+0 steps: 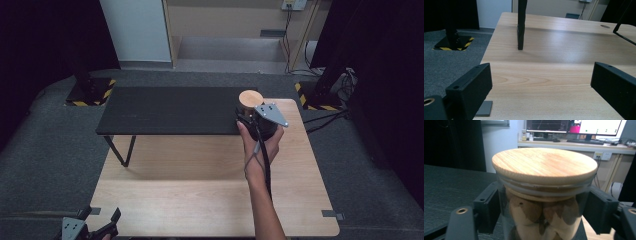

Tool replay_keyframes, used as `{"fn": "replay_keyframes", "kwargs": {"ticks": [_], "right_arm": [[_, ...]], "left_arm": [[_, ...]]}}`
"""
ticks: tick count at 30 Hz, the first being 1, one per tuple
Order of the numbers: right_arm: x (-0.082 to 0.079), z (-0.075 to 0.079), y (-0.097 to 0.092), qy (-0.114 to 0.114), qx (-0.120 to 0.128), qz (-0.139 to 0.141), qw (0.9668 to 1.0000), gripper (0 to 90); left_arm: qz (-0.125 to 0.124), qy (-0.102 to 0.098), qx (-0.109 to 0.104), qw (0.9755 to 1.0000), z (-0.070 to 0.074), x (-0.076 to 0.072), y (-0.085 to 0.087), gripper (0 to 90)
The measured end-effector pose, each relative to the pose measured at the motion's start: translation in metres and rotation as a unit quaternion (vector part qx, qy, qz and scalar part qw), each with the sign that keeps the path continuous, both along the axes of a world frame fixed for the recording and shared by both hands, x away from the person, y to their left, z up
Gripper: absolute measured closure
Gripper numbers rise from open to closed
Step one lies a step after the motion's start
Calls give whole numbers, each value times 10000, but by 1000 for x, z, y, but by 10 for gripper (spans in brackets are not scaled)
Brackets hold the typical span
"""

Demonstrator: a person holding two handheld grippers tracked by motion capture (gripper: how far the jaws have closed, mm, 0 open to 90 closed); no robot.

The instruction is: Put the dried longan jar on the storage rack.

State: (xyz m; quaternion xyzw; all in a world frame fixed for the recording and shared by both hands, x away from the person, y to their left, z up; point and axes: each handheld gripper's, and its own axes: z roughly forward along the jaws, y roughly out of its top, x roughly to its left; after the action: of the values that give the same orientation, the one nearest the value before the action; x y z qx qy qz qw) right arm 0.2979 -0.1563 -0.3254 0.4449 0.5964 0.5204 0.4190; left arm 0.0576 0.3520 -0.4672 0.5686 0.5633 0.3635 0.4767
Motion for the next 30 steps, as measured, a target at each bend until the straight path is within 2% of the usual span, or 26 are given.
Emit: {"fn": "replay_keyframes", "kwargs": {"ticks": [2,4,5,7,19,30], "right_arm": [[0,0,0,-1,28,-11,10000,191],[3,-1,0,61,85,-18,9999,101],[6,-2,-2,161,142,0,9998,40],[6,-3,-2,147,114,-25,9998,26],[2,-2,-3,57,102,-33,9999,6],[-6,-2,-6,5,66,118,9999,6]], "left_arm": [[-4,6,1,10000,0,0,0,22],[-10,12,-3,10000,0,0,1,22],[-2,3,-6,10000,0,-1,1,22],[0,1,-6,10000,0,-1,1,22],[9,-21,-5,10000,0,-2,2,22],[3,-17,-11,10000,0,-3,2,22]]}}
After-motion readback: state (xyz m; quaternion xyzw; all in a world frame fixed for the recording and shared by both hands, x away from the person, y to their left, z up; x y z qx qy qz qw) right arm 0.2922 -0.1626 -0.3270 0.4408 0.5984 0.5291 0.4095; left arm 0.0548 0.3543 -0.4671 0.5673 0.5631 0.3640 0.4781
